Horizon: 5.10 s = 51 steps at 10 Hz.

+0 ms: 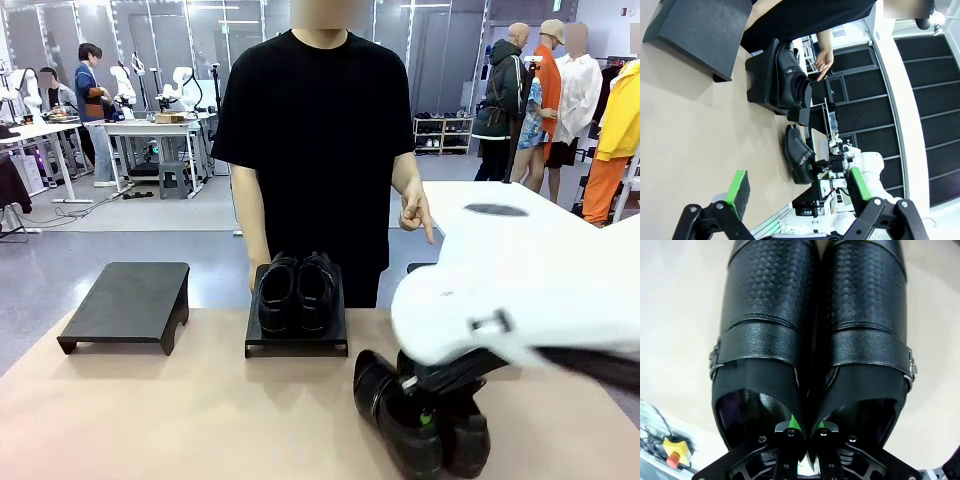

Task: Place the shoes on the stand as instructed by the person.
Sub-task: Pick up another pair of Shoes and place it on the Shoes Stand indicated by the person.

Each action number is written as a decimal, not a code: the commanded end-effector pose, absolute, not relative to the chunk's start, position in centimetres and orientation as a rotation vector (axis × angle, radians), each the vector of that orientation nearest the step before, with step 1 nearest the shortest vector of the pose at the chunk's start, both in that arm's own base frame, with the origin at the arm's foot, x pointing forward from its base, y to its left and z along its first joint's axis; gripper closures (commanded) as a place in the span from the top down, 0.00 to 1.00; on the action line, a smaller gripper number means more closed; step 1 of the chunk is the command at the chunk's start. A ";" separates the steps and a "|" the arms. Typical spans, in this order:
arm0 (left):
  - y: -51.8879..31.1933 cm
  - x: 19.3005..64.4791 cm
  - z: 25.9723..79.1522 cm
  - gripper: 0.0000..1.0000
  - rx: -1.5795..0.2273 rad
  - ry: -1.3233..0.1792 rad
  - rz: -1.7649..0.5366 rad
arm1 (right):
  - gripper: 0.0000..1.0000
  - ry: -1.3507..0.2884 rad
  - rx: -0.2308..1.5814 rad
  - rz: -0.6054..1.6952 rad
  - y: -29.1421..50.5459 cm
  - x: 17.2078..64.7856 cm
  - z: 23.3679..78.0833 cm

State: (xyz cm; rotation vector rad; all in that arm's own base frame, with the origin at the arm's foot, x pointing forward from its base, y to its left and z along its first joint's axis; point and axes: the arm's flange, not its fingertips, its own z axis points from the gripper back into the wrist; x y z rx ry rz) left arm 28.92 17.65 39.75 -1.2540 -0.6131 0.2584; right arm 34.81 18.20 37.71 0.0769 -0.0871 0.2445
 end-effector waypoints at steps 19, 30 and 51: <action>17.5 29.0 40.3 1.00 -1.276 -0.614 0.270 | 0.08 -0.427 0.108 0.130 4.5 43.3 51.4; 17.5 29.0 40.3 1.00 -1.276 -0.614 0.270 | 0.08 -0.563 0.079 0.032 3.5 56.3 45.7; 17.5 29.0 40.3 1.00 -1.276 -0.614 0.270 | 0.98 -0.518 0.074 -0.024 3.2 58.4 42.5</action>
